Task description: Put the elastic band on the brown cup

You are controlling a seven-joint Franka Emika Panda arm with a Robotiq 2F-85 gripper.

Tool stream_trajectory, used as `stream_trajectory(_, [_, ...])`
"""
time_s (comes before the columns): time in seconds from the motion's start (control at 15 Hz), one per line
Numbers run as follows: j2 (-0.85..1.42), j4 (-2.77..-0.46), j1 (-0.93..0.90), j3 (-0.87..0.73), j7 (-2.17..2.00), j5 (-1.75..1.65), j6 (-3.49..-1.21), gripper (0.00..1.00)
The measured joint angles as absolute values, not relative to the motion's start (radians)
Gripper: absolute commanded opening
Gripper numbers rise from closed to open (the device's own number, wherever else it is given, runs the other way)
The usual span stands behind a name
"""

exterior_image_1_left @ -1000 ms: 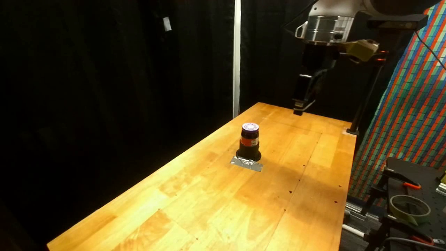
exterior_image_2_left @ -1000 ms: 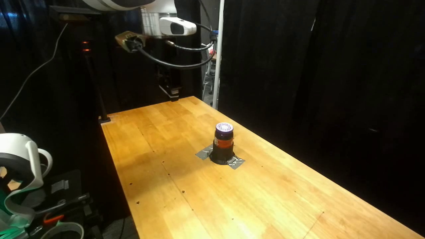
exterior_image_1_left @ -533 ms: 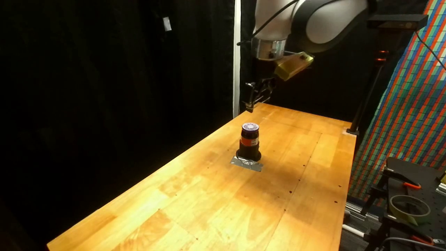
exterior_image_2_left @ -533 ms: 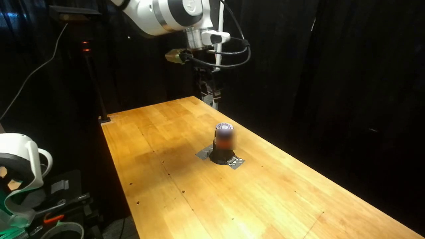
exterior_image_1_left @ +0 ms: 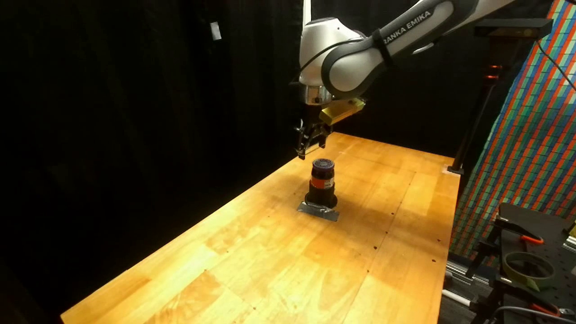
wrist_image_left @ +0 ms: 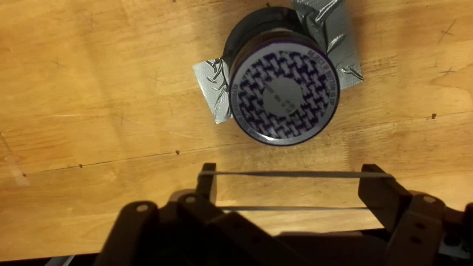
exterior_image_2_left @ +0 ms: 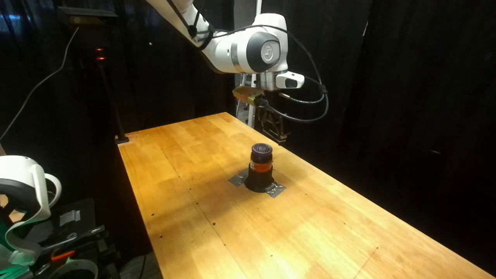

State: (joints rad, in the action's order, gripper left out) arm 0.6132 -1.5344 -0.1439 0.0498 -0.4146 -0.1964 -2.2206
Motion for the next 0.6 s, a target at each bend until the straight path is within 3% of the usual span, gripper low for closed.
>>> stream_trajectory(0.6, [0.717,-1.428,-0.126,0.049,-0.295,-0.056,-2.056,1.0])
